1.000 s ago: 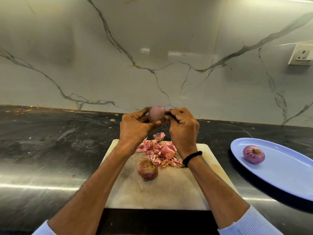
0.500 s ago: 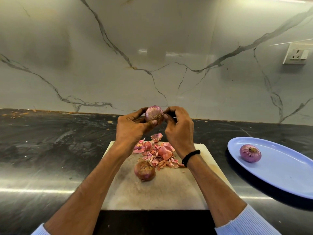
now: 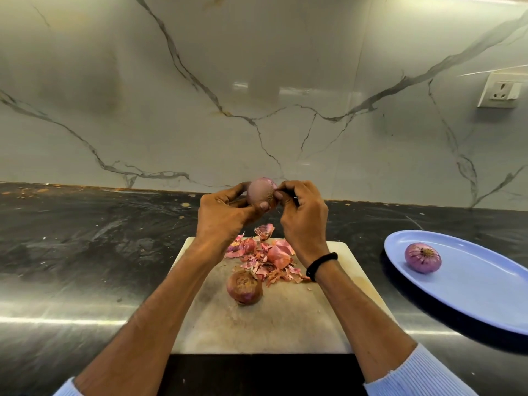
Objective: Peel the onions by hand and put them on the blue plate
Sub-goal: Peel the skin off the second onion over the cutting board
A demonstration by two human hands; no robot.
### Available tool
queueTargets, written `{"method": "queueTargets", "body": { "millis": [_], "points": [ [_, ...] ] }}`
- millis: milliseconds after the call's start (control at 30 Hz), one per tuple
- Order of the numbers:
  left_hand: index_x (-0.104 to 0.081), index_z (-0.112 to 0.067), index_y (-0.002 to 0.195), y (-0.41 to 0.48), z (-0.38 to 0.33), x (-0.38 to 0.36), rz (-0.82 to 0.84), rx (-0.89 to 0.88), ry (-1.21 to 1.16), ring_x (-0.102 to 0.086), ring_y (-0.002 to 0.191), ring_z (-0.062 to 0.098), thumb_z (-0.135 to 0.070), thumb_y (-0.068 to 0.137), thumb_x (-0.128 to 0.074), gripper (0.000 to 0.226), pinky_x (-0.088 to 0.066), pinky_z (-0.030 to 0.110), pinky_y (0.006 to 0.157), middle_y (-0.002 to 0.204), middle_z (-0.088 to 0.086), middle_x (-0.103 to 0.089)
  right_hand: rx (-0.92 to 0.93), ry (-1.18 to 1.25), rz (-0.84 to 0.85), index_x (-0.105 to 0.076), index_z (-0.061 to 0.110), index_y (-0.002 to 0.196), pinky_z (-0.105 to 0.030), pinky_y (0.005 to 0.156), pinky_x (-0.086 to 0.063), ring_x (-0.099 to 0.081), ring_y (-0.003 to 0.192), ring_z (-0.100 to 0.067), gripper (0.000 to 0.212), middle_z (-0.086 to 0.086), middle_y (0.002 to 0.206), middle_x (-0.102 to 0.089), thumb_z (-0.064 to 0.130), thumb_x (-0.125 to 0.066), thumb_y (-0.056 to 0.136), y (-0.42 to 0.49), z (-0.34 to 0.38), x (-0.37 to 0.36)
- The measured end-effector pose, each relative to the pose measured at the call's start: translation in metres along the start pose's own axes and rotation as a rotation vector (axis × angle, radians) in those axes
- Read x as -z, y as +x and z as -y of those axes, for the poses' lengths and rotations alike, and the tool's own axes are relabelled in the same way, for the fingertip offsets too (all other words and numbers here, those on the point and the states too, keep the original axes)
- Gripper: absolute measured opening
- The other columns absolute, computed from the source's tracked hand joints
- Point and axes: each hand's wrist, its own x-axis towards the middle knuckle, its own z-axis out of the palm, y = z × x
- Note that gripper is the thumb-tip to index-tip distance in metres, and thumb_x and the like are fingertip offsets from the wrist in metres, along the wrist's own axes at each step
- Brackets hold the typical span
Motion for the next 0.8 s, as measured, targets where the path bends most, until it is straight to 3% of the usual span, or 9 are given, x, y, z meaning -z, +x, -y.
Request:
{"method": "queueTargets", "body": {
  "millis": [100, 167, 267, 433, 533, 667, 800],
  "points": [
    [-0.073, -0.025, 0.107, 0.0, 0.0, 0.0, 0.004, 0.01, -0.002, -0.075, 0.09, 0.011, -0.015, 0.058, -0.085, 0.051, -0.061, 0.029, 0.079, 0.091, -0.009, -0.077, 0.069, -0.085, 0.023, -0.068, 0.001, 0.099, -0.01, 0.078, -0.046, -0.058, 0.088, -0.016, 0.014, -0.009, 0.097, -0.061, -0.008, -0.062, 0.09, -0.001, -0.003, -0.002],
    [-0.073, -0.018, 0.112, -0.001, -0.001, -0.001, -0.003, 0.028, -0.018, -0.075, 0.09, 0.013, -0.017, 0.057, -0.084, 0.056, -0.061, 0.029, 0.078, 0.094, -0.005, -0.077, 0.095, -0.128, 0.041, -0.066, 0.0, 0.098, -0.018, 0.077, -0.047, -0.057, 0.088, -0.02, 0.016, -0.011, 0.097, -0.059, -0.01, -0.058, 0.089, 0.0, -0.004, -0.003],
    [-0.073, -0.015, 0.108, 0.0, -0.002, -0.002, -0.02, 0.089, -0.111, -0.076, 0.085, 0.016, -0.007, 0.066, -0.082, 0.043, -0.061, 0.026, 0.07, 0.087, -0.005, -0.078, 0.133, -0.16, 0.061, -0.062, 0.0, 0.097, -0.027, 0.073, -0.049, -0.056, 0.086, -0.024, 0.019, -0.013, 0.096, -0.057, -0.012, -0.053, 0.086, 0.0, -0.003, -0.004],
    [-0.068, -0.004, 0.12, 0.005, 0.0, 0.003, -0.087, 0.131, -0.178, -0.075, 0.09, 0.021, -0.001, 0.076, -0.078, 0.046, -0.063, 0.034, 0.078, 0.101, 0.007, -0.076, 0.091, -0.123, 0.013, -0.059, 0.002, 0.095, -0.011, 0.073, -0.039, -0.05, 0.084, -0.015, 0.018, -0.009, 0.092, -0.057, -0.012, -0.052, 0.087, -0.001, 0.002, -0.003],
    [-0.067, -0.007, 0.124, 0.006, 0.003, 0.004, -0.088, 0.087, -0.131, -0.074, 0.095, 0.018, -0.001, 0.074, -0.08, 0.051, -0.062, 0.035, 0.08, 0.102, 0.0, -0.076, 0.004, -0.047, -0.012, -0.062, 0.004, 0.106, -0.019, 0.08, -0.051, -0.061, 0.092, -0.017, 0.019, -0.008, 0.101, -0.064, -0.008, -0.058, 0.091, 0.002, 0.001, 0.001],
    [-0.067, -0.016, 0.127, 0.004, 0.005, 0.003, -0.066, -0.046, 0.061, -0.073, 0.099, 0.01, -0.006, 0.073, -0.084, 0.057, -0.06, 0.033, 0.087, 0.109, 0.0, -0.076, -0.114, 0.039, 0.049, -0.068, 0.01, 0.116, -0.009, 0.087, -0.049, -0.062, 0.101, -0.01, 0.022, -0.005, 0.112, -0.067, 0.008, -0.065, 0.095, 0.005, 0.002, 0.005],
    [-0.07, -0.024, 0.122, 0.002, 0.005, 0.002, -0.067, -0.145, 0.147, -0.07, 0.101, 0.002, -0.011, 0.072, -0.086, 0.055, -0.059, 0.032, 0.09, 0.108, -0.01, -0.074, -0.169, 0.106, 0.053, -0.074, 0.015, 0.109, -0.024, 0.086, -0.056, -0.066, 0.101, -0.008, 0.019, 0.002, 0.106, -0.072, 0.019, -0.073, 0.091, 0.004, 0.003, 0.003]
  ]
}}
